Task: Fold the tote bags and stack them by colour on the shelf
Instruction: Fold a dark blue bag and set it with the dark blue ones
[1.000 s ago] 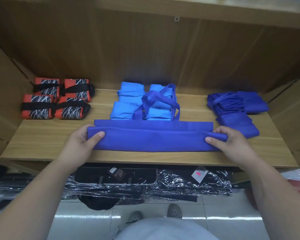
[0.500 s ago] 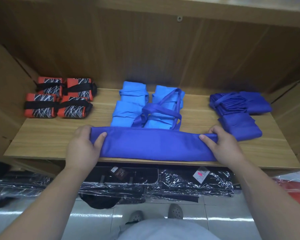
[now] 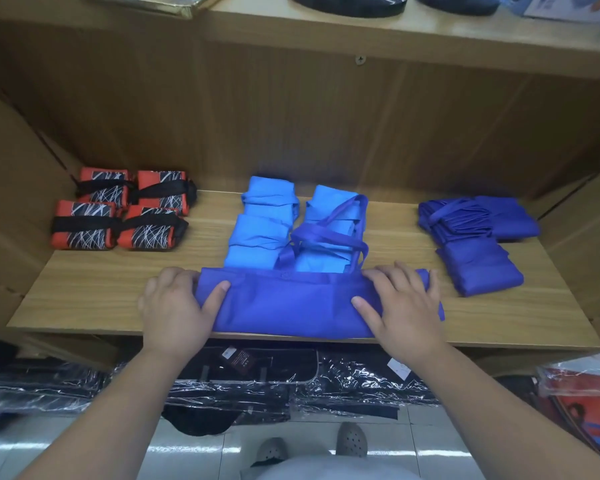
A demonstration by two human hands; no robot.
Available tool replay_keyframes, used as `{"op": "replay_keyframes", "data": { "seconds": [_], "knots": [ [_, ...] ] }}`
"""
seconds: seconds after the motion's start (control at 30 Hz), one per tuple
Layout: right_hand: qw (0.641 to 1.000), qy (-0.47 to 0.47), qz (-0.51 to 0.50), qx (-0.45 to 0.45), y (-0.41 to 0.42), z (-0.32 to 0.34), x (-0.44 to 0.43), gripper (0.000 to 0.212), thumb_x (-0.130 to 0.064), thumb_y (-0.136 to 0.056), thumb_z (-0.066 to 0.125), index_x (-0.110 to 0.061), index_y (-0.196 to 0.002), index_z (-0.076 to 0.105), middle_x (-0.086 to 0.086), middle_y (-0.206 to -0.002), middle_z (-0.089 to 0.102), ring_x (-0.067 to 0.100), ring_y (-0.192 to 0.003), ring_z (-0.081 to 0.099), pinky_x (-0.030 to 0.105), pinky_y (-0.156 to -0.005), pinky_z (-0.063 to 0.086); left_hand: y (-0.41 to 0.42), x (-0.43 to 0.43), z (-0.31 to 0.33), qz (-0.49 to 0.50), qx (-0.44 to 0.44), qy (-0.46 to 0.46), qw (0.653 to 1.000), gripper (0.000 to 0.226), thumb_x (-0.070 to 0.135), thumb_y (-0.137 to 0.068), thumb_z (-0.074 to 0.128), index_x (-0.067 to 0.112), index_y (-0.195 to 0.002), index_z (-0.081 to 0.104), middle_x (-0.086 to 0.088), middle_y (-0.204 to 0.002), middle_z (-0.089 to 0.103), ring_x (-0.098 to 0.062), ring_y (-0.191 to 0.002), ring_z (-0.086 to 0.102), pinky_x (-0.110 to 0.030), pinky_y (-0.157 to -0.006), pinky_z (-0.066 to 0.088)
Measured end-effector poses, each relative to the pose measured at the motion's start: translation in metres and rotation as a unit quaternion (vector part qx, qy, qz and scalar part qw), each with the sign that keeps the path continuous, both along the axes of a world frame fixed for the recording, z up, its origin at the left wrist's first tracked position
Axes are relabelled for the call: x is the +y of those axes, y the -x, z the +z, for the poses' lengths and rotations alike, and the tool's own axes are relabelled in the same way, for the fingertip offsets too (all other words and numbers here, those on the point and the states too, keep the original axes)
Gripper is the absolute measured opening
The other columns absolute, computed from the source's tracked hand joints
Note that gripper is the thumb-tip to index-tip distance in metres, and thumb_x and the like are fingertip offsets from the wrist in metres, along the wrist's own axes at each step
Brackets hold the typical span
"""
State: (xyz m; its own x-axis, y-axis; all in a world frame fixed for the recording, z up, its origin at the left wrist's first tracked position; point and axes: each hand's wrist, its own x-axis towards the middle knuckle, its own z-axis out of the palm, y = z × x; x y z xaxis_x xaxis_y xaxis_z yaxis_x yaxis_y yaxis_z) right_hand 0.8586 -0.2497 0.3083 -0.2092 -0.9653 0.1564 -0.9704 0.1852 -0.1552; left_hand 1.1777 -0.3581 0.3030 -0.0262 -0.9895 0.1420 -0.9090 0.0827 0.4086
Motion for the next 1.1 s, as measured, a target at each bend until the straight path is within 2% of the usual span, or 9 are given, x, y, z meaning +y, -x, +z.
{"op": "replay_keyframes", "data": {
  "seconds": [0.1,0.17,0.23,0.33,0.4,0.67,0.9,1.0,1.1],
  "knots": [
    [0.999,-0.035,-0.025,0.004,0.002,-0.004,-0.005,0.066,-0.074,-0.091,0.022,-0.034,-0.132,0.053,-0.011,-0.132,0.057,0.022,-0.137,0.042,0.066,-0.116,0.016,0.001,0.001,0.002,-0.015,0.067,-0.004,0.998,0.047,0.056,-0.092,0.057,0.01,-0.084,0.063,-0.009,-0.084,0.06,-0.037,-0.084,0.057,-0.046,-0.075,0.047],
    [0.999,-0.033,-0.038,-0.002,0.002,-0.003,-0.009,0.068,-0.076,-0.089,0.022,-0.034,-0.131,0.055,-0.011,-0.129,0.057,0.021,-0.133,0.045,0.065,-0.117,0.017,0.005,0.002,0.008,-0.014,0.178,-0.037,0.983,0.04,0.051,-0.095,0.056,0.014,-0.082,0.057,-0.004,-0.074,0.06,-0.033,-0.075,0.059,-0.042,-0.067,0.046],
    [0.998,-0.029,-0.053,-0.015,0.003,-0.001,-0.012,0.068,-0.078,-0.087,0.023,-0.036,-0.129,0.056,-0.011,-0.127,0.057,0.02,-0.128,0.046,0.063,-0.118,0.017,0.008,0.003,0.013,-0.001,0.291,-0.084,0.953,0.024,0.041,-0.096,0.06,0.018,-0.091,0.058,-0.001,-0.081,0.066,-0.025,-0.079,0.064,-0.041,-0.07,0.049],
    [0.997,-0.017,-0.074,-0.03,0.009,0.001,-0.011,0.065,-0.077,-0.086,0.024,-0.037,-0.123,0.058,-0.01,-0.122,0.058,0.021,-0.125,0.048,0.062,-0.117,0.018,0.011,0.006,0.019,0.007,0.389,-0.101,0.916,0.027,0.046,-0.092,0.065,0.021,-0.097,0.06,-0.003,-0.09,0.071,-0.028,-0.085,0.068,-0.049,-0.079,0.054],
    [0.996,-0.011,-0.084,-0.03,0.013,0.0,-0.007,0.062,-0.077,-0.086,0.026,-0.036,-0.12,0.059,-0.009,-0.12,0.059,0.022,-0.123,0.049,0.062,-0.117,0.018,0.015,0.011,0.025,-0.003,0.413,-0.099,0.905,0.019,0.039,-0.096,0.065,0.02,-0.095,0.06,-0.004,-0.089,0.072,-0.026,-0.085,0.069,-0.05,-0.079,0.055],
    [0.993,0.048,-0.106,-0.027,0.038,0.001,0.024,0.051,-0.072,-0.088,0.038,-0.029,-0.105,0.059,-0.005,-0.106,0.058,0.027,-0.112,0.051,0.064,-0.112,0.025,0.048,0.04,0.057,-0.053,0.478,-0.071,0.874,0.005,0.014,-0.099,0.059,0.011,-0.095,0.057,0.014,-0.081,0.073,0.0,-0.069,0.065,-0.014,-0.059,0.051],
    [0.99,0.066,-0.116,-0.046,0.093,0.0,0.058,0.052,-0.072,-0.086,0.041,-0.031,-0.107,0.064,-0.006,-0.11,0.061,0.027,-0.115,0.053,0.061,-0.111,0.028,0.101,0.065,0.063,-0.082,0.454,-0.072,0.884,0.011,0.026,-0.095,0.069,0.029,-0.089,0.06,0.003,-0.092,0.07,-0.012,-0.082,0.065,-0.031,-0.073,0.053],
    [0.99,0.051,-0.129,-0.022,0.13,-0.001,0.07,0.053,-0.074,-0.083,0.044,-0.033,-0.107,0.066,-0.006,-0.109,0.062,0.027,-0.111,0.053,0.06,-0.108,0.033,0.137,0.079,0.057,-0.057,0.469,-0.117,0.874,0.012,0.018,-0.096,0.067,0.023,-0.09,0.058,0.007,-0.085,0.071,-0.009,-0.074,0.067,-0.023,-0.063,0.054],
    [0.989,0.022,-0.144,0.002,0.165,-0.004,0.078,0.058,-0.076,-0.08,0.045,-0.031,-0.107,0.069,-0.004,-0.106,0.063,0.028,-0.107,0.055,0.059,-0.106,0.035,0.171,0.092,0.048,-0.043,0.481,-0.21,0.85,0.021,0.011,-0.089,0.074,0.016,-0.104,0.061,0.005,-0.094,0.076,-0.012,-0.086,0.072,-0.023,-0.071,0.056]
  ]
}}
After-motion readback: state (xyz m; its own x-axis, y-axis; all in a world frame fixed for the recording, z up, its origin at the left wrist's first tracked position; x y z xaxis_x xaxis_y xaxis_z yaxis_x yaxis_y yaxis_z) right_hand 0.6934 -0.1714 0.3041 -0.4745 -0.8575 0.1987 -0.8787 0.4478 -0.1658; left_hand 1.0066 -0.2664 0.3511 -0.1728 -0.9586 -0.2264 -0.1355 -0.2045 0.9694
